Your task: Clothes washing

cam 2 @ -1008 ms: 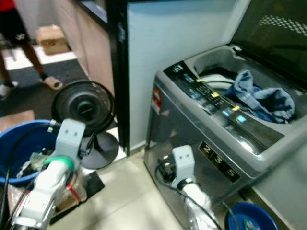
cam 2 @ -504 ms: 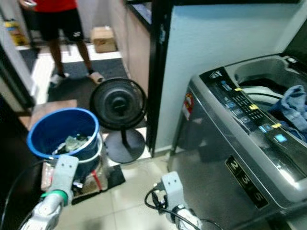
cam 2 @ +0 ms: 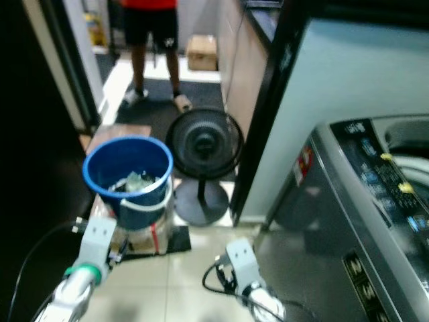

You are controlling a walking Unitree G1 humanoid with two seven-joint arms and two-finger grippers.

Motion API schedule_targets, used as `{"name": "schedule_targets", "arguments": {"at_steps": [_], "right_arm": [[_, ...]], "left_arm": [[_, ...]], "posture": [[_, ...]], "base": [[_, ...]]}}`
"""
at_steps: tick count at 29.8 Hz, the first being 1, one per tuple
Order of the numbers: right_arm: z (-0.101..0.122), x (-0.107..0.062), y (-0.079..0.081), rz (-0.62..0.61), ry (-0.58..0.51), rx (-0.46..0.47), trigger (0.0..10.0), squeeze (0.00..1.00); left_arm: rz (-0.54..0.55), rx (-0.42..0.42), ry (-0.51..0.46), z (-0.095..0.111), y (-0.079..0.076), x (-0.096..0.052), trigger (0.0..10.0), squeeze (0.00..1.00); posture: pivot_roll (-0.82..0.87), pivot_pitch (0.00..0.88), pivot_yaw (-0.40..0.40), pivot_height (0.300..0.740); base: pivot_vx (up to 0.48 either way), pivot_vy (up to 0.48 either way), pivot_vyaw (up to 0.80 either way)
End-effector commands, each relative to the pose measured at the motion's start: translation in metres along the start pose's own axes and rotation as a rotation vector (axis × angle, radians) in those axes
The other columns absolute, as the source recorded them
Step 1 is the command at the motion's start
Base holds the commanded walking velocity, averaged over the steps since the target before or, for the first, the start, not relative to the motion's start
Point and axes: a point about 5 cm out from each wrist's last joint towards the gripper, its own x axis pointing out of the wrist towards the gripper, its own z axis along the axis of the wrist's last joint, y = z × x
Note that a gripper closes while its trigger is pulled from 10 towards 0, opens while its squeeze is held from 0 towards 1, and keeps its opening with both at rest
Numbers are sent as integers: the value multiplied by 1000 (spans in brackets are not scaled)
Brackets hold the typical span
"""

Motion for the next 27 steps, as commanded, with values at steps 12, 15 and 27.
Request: {"name": "schedule_targets", "arguments": {"at_steps": [12, 15, 27], "right_arm": [[-4, -2, -10, -103, -2, -11, 10000, 0], [-2, -1, -10, -103, -14, -20, 10000, 0], [-2, -1, -10, -117, -17, -9, 10000, 0]], "left_arm": [[-10, 3, -19, -6, -4, 1, 10000, 0], [-7, 7, -21, -5, -4, 2, 10000, 0], [-4, 11, -29, -5, -5, 4, 10000, 0]], "posture": [[88, 20, -7, 740], [81, 9, -6, 740], [82, 16, -5, 740]], "base": [[77, 90, 520], [319, 360, 0], [318, 359, 453]]}}
